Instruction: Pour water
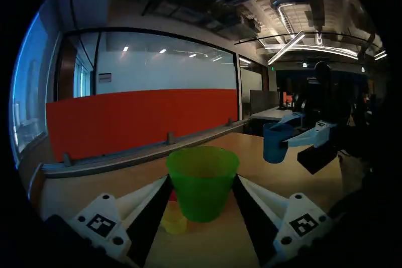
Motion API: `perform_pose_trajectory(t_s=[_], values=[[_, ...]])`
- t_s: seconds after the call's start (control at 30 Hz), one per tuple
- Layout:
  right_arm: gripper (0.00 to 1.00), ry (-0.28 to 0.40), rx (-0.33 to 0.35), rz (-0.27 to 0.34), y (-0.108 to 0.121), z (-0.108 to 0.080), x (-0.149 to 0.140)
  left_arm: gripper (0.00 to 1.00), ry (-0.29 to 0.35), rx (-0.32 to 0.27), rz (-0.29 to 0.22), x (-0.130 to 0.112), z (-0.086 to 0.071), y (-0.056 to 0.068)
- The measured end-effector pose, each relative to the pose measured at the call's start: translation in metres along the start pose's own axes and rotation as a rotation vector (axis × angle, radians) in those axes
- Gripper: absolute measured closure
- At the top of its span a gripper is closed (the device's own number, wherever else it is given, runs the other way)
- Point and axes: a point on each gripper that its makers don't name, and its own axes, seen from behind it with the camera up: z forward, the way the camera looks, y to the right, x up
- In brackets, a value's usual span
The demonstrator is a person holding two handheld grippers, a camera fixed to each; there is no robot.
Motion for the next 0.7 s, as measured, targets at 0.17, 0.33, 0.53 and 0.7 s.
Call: perform_pose_trajectory(t_s=[0.17, 0.33, 0.53, 0.7], values=[[0.10, 0.010, -0.002, 0.001, 0.000, 0.001, 0.005, 0.17, 0.017, -0.002, -0.009, 0.005, -0.002, 0.001], [0.11, 0.017, 0.002, 0.004, -0.002, 0.002, 0.009, 0.17, 0.017, -0.007, -0.011, 0.004, -0.004, 0.003], [0.10, 0.024, 0.003, 0.004, -0.001, 0.004, 0.012, 0.17, 0.014, -0.019, -0.007, 0.002, -0.006, 0.007], [0.10, 0.031, 0.007, 0.004, -0.002, 0.005, 0.014, 0.17, 0.010, -0.029, -0.006, -0.001, -0.007, 0.011]])
